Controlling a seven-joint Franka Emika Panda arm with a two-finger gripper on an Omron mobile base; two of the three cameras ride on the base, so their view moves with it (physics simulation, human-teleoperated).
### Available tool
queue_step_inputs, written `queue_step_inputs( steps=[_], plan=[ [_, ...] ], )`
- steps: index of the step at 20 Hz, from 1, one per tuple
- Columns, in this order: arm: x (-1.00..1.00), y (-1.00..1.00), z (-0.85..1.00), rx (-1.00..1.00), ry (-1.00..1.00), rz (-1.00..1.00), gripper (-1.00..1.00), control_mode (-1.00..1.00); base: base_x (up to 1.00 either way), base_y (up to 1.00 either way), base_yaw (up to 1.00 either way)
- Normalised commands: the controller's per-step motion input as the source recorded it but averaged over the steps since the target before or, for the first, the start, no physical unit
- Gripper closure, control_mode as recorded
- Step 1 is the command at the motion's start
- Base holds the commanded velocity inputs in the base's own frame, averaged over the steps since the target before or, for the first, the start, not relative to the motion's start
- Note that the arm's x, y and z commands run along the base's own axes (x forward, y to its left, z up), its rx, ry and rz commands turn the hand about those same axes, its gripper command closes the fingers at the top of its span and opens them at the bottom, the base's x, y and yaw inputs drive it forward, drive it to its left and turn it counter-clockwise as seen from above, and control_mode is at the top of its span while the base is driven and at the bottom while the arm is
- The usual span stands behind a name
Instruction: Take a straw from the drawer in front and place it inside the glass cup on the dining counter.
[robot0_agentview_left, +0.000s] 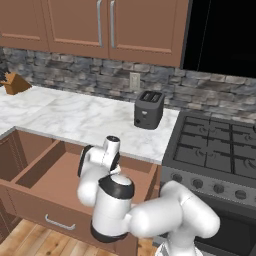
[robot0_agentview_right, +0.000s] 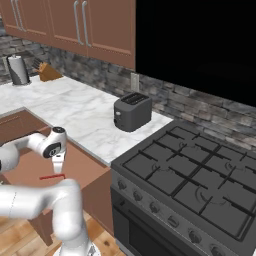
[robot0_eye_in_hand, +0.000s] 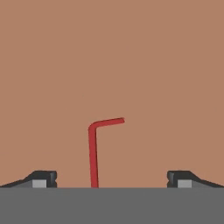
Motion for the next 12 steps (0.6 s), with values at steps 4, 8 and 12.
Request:
queue_step_inputs(
  steps=[4, 8, 12],
  plan=[
    [0.0, 0.0, -0.21, 0.0, 0.16, 0.0, -1.0, -1.0, 0.0, 0.0, 0.0],
    [0.0, 0.0, -0.13, 0.0, 0.11, 0.0, -1.0, -1.0, 0.0, 0.0, 0.0],
    [0.0, 0.0, -0.09, 0.0, 0.04, 0.0, -1.0, -1.0, 0.0, 0.0, 0.0]
  ],
)
